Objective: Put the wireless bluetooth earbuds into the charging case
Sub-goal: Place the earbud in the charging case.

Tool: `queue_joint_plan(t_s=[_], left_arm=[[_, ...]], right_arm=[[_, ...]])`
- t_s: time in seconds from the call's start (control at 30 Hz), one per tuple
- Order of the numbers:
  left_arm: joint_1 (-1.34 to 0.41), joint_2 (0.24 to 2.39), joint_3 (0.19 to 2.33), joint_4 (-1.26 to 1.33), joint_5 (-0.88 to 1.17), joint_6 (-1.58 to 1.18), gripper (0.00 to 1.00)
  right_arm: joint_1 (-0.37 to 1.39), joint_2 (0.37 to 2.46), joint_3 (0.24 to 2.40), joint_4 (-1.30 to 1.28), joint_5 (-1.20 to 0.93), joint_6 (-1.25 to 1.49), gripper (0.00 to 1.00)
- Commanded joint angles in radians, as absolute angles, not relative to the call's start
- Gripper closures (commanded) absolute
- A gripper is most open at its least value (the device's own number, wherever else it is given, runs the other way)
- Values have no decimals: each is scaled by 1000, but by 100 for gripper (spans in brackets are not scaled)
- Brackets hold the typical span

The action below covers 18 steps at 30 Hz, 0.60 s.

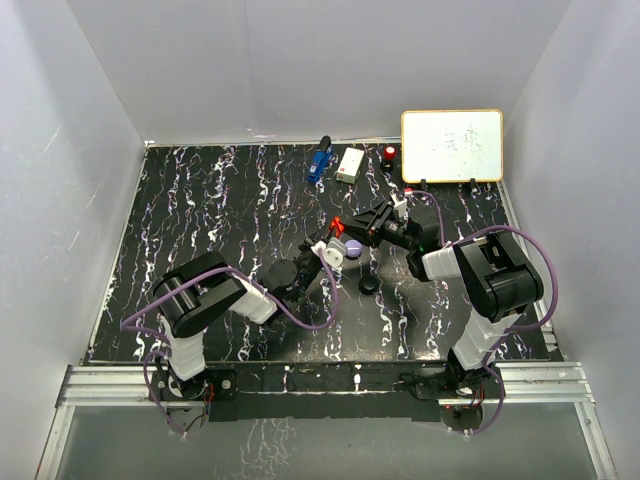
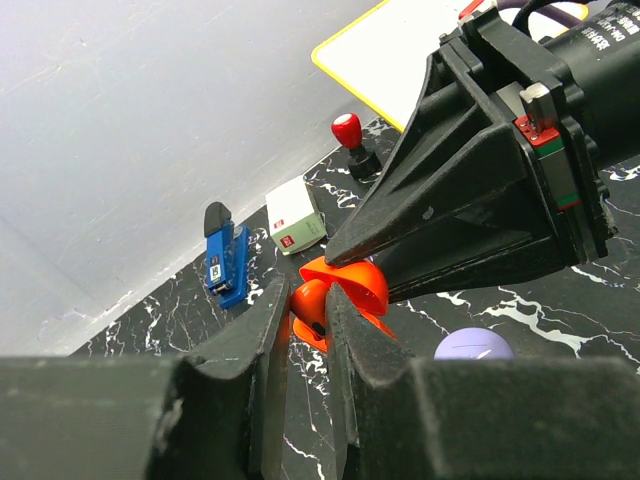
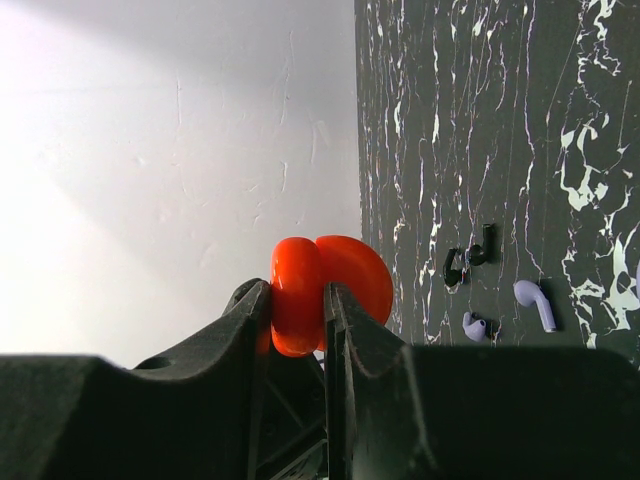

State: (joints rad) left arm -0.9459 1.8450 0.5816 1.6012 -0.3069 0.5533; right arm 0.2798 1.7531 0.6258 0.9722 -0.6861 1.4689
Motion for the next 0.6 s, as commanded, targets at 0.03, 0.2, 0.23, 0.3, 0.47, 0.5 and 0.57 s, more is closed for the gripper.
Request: queue_joint_plan(t_s=[0.03, 0.2, 0.23, 0.3, 0.47, 0.5, 0.57], left_arm=[[-956, 1835, 588, 1784, -314, 545, 98], [-959, 1832, 583, 1784, -323, 543, 94], [-959, 1832, 582, 1784, -326, 544, 94], [-959, 1832, 581, 1783, -331, 545, 93], [-960, 1832, 575, 1786, -342, 546, 89], [-960, 1830, 574, 1786, -343, 546, 88], [-961, 1830, 572, 1786, -348, 546, 86]], right_arm=[[279, 1731, 635, 1042, -692, 1473, 100], [279, 1730, 637, 1042, -692, 1473, 100], [278, 1730, 637, 1041, -692, 1475, 100], [279, 1730, 637, 1041, -692, 1474, 100], [279, 1729, 637, 1041, -693, 1474, 100], [279, 1729, 637, 1042, -693, 1474, 100], [279, 1729, 637, 1042, -693, 1475, 100]])
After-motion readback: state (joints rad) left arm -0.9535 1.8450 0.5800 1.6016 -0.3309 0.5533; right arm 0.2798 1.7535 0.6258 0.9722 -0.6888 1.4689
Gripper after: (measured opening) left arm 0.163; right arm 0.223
